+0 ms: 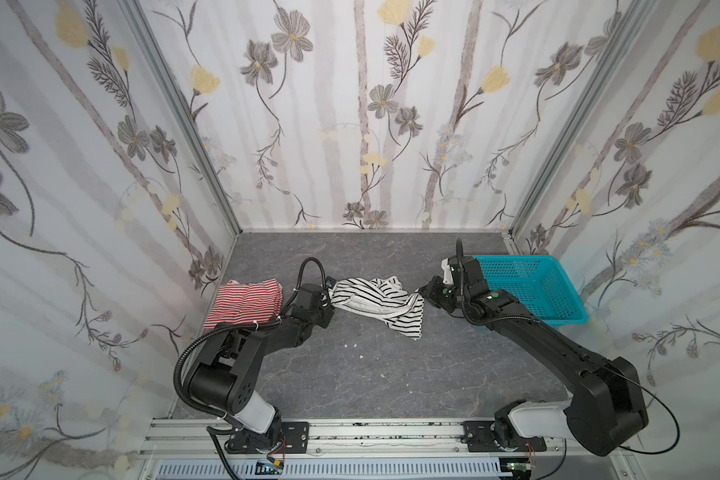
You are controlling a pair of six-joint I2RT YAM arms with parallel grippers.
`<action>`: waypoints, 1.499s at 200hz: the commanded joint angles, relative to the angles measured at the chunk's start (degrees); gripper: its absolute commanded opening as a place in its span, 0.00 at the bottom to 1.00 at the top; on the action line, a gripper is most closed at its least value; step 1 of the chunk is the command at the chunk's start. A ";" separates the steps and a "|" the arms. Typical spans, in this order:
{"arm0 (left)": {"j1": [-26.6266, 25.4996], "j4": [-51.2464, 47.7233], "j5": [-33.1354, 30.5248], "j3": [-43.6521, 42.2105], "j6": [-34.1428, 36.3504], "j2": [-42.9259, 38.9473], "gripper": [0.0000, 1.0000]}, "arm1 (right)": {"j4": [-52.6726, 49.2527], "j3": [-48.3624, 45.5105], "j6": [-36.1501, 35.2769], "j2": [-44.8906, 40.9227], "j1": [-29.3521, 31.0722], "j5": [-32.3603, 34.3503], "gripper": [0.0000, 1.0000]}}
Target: Fold and stack the tank tops
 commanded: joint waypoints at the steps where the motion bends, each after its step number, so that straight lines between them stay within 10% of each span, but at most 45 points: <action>1: 0.01 3.24 -1.02 0.24 -1.52 -0.58 0.44 | 2.02 0.22 -0.51 -0.46 0.09 -0.08 0.00; 140: 0.57 0.58 9.31 3.08 -2.71 -2.63 0.00 | 2.06 0.48 -1.12 -0.21 -0.41 -0.38 0.00; 189: 5.93 -11.96 18.65 8.32 -3.03 -10.85 0.00 | 0.07 4.05 -2.90 -1.36 -1.48 -1.13 0.00; 300: 13.00 -47.96 30.40 46.71 0.16 -21.24 0.00 | -16.24 34.05 -8.55 -5.83 -0.43 -0.43 0.00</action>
